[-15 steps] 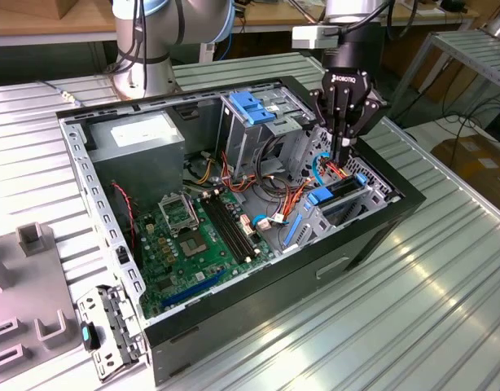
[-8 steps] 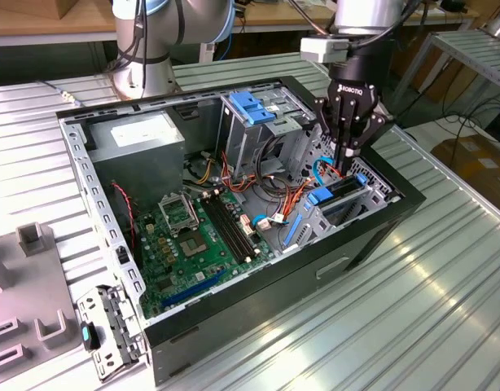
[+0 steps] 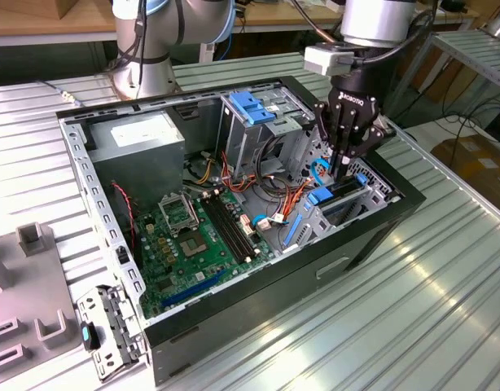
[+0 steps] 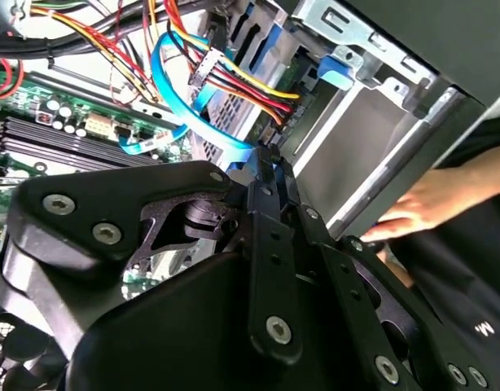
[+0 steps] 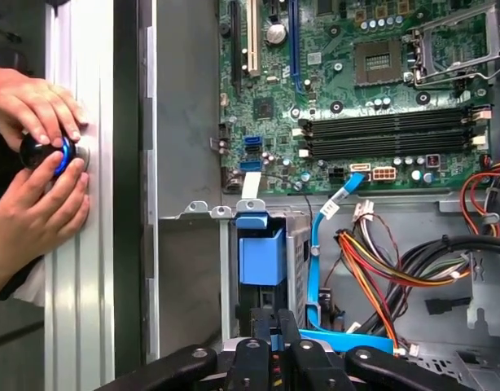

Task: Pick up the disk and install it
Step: 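Insert the second disk wire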

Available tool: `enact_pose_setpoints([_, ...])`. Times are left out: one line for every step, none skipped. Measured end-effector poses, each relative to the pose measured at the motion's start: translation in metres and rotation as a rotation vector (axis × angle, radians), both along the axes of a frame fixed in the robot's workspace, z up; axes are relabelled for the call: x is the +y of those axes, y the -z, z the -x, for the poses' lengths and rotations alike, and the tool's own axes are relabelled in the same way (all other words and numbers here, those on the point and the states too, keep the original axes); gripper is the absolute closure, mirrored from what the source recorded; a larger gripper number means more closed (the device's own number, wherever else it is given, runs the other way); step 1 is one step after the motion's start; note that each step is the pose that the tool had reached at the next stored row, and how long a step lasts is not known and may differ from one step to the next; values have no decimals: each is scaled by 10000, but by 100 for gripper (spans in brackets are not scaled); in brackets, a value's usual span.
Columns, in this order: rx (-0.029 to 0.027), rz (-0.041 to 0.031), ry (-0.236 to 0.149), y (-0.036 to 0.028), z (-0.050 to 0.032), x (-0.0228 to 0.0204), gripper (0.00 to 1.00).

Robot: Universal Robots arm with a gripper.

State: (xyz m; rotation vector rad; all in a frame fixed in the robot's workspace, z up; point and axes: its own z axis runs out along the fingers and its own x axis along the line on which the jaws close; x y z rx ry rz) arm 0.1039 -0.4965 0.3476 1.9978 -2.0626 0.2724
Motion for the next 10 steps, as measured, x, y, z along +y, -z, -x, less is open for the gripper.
enact_pose_setpoints([-3,-132,-2,2,2,-20,84])
enact_pose_setpoints([-5,-208,-2,2,3,-32,84])
enact_pose_setpoints([-11,-363,-1,3,4,-57,84])
enact_pose_setpoints([-16,-490,-1,4,5,-78,84])
enact_pose_setpoints([-27,-705,0,5,6,-100,84])
enact_pose_setpoints([-39,-839,0,5,6,-111,84])
enact_pose_setpoints([-52,-968,-1,4,6,-123,84])
enact_pose_setpoints([-70,-1129,-3,5,5,-137,84])
enact_pose_setpoints([-86,-1273,-4,5,5,-149,84])
enact_pose_setpoints([-109,-1429,-5,4,5,-162,84])
